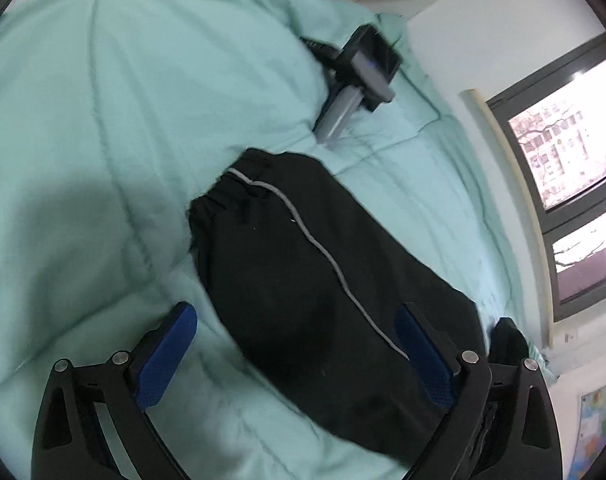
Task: Fold large clothes
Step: 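Grasp the sleeve cuff nearest the left gripper and lift it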
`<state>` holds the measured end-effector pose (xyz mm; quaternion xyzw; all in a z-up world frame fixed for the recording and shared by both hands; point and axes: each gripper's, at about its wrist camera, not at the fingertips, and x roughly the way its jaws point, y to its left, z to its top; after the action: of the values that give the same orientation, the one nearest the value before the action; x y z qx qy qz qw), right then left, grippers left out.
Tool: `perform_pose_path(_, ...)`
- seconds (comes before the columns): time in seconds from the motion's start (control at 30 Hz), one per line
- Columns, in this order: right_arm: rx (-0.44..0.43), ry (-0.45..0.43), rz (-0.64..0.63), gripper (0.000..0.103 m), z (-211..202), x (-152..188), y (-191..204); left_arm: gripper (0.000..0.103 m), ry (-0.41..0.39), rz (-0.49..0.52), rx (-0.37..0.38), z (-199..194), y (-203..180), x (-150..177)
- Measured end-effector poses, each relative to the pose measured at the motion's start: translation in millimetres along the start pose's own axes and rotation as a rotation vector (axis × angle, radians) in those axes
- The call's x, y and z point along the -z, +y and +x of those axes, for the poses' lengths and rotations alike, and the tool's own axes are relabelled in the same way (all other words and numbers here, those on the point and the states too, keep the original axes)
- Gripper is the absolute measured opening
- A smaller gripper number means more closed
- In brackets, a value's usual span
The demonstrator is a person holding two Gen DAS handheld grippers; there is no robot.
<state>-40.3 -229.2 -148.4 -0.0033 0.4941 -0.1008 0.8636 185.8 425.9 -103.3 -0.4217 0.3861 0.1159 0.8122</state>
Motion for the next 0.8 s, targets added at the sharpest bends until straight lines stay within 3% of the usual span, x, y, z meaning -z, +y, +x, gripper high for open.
perform_pose_path(0.07, 0.003, -0.008, -0.026, 0.103, -2, 0, 1, 0.093, -0.008, 0.02, -0.023, 15, 1, -5)
perform_pose_path(0.1, 0.003, -0.01, -0.031, 0.103, -3, 0, 1, 0.087, -0.008, 0.035, -0.034, 20, -1, -7)
perform_pose_path(0.13, 0.013, -0.022, -0.036, 0.102, -9, 1, 1, 0.067, -0.016, 0.084, -0.067, 27, -9, -8)
perform_pose_path(0.17, 0.034, -0.043, -0.038, 0.102, -14, 2, 1, 0.059, -0.017, 0.109, -0.087, 32, -11, -10)
perform_pose_path(0.23, 0.097, -0.13, -0.042, 0.101, -37, 6, 3, 0.03, -0.043, 0.188, -0.089, 38, -20, -11)
perform_pose_path(0.33, 0.089, -0.272, -0.035, 0.101, -83, 11, 2, 0.024, -0.155, 0.244, -0.031, 22, -23, -10)
perform_pose_path(0.43, -0.024, -0.358, -0.012, 0.102, -118, 9, -1, 0.023, -0.216, 0.226, -0.071, 12, -21, -13)
perform_pose_path(0.5, -0.113, -0.315, -0.017, 0.102, -122, 5, 3, 0.021, -0.199, 0.193, -0.111, 16, -15, -18)
perform_pose_path(0.57, -0.163, -0.273, -0.02, 0.102, -119, 5, 8, 0.021, -0.196, 0.205, -0.063, 14, -17, -14)
perform_pose_path(0.67, -0.175, -0.252, -0.01, 0.102, -111, 5, 9, 0.02, -0.225, 0.287, 0.039, -13, -41, 2)
perform_pose_path(0.8, -0.138, -0.287, -0.004, 0.102, -113, 0, 8, 0.02, -0.273, 0.473, 0.158, -62, -101, 36)
